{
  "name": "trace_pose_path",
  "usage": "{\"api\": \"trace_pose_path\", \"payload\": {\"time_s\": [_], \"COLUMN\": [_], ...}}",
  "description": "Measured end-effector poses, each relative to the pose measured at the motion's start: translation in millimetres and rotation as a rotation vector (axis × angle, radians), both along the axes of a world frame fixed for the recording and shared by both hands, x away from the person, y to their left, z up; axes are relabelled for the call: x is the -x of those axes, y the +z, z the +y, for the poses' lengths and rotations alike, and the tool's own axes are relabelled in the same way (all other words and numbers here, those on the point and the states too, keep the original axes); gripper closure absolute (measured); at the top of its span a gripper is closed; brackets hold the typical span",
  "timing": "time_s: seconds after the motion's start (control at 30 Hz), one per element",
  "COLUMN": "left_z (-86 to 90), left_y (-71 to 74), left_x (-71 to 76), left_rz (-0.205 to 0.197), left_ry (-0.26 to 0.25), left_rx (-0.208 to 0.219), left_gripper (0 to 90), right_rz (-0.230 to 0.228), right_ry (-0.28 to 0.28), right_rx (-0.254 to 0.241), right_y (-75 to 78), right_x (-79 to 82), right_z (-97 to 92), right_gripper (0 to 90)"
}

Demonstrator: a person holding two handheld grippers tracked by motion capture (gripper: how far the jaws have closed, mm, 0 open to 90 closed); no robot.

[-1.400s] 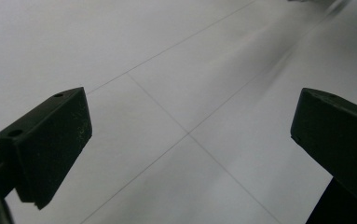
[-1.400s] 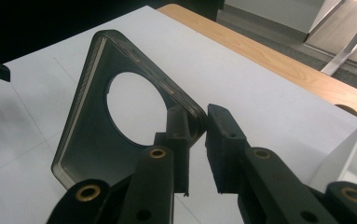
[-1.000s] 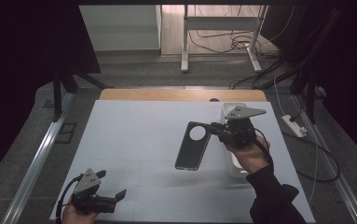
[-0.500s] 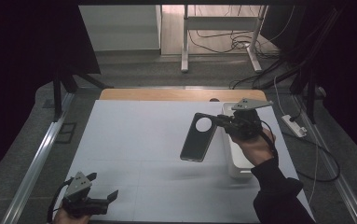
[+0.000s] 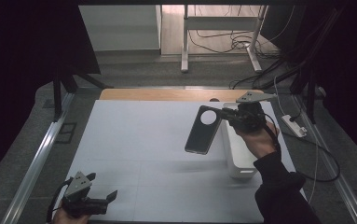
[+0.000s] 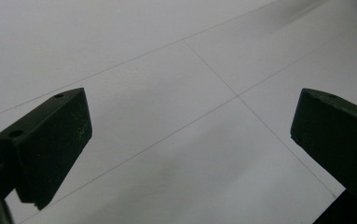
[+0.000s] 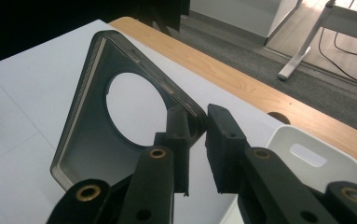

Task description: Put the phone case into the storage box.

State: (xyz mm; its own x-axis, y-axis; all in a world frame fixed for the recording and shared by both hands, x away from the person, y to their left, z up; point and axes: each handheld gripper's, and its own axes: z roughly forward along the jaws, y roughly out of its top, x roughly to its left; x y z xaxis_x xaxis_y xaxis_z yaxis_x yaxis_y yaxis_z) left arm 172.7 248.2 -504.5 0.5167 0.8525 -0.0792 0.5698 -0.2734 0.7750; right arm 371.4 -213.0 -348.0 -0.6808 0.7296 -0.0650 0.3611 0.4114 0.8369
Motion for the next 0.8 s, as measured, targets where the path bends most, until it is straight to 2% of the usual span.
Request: {"api": "trace_pose_path", "payload": {"time_s": [0.8], "left_z": [-1.6], "left_y": [-0.8], "left_x": [-1.8], "left_rz": [0.019], "left_ry": [-0.009], "left_rx": [-0.020], "left_gripper": [0.0], "right_rz": [-0.043], "right_ry": [-0.082], "right_rx": [0.006], "right_y": [23.1], "right_x": [-29.7], "right_z": [-25.0], "right_gripper": [78.4]}}
